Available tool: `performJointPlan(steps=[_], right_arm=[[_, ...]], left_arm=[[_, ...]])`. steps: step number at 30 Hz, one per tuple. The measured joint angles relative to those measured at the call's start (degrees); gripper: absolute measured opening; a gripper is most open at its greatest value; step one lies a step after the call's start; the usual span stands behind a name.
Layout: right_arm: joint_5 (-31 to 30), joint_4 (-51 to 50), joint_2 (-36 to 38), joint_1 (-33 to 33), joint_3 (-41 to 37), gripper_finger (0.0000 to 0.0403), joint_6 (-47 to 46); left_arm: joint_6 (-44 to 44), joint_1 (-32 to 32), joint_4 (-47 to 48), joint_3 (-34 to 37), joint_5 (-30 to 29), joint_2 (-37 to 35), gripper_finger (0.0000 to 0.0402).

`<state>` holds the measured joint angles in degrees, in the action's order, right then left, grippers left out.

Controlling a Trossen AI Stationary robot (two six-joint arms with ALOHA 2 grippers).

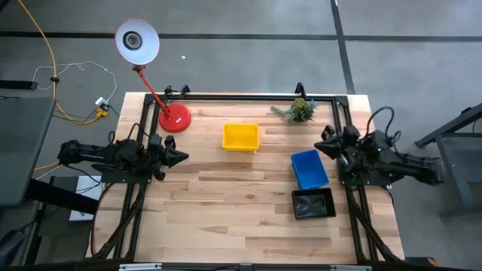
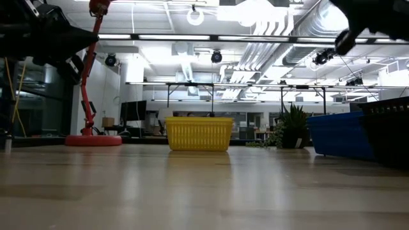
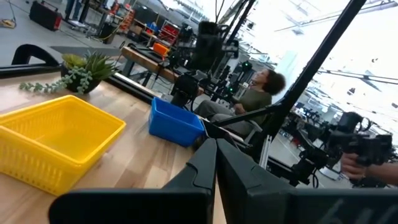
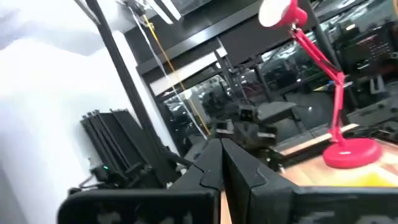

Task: Stack baskets by color
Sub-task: Return to Home Position

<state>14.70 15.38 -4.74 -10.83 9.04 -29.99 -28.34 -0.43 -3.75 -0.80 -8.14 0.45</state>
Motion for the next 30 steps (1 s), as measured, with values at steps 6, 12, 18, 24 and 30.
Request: performJointPlan(steps=[6,12,18,24,30], right_arm=[[-4.9,3.7,2.2,0.1,-7.4,0.0000,1.6],[-7.9,-1.6,2.2,3.5,-8.5,0.0000,6.9],[-15.2,-13.8,2.2,7.7,-8.5,0.0000,10.8],[-20.9,-13.6,1.9,8.4,-8.4,0.0000,18.0],[-20.3,-13.7,1.7,8.4,-8.4,0.0000,19.6]], left_arm=[[0.0,0.0,0.0,0.0,0.0,0.0,0.0001],[0.0,0.0,0.1,0.0,0.0,0.0,0.0001],[0.0,0.0,0.1,0.0,0.0,0.0,0.0001],[0.0,0.0,0.1,0.0,0.0,0.0,0.0001],[0.0,0.0,0.1,0.0,0.0,0.0,0.0001]])
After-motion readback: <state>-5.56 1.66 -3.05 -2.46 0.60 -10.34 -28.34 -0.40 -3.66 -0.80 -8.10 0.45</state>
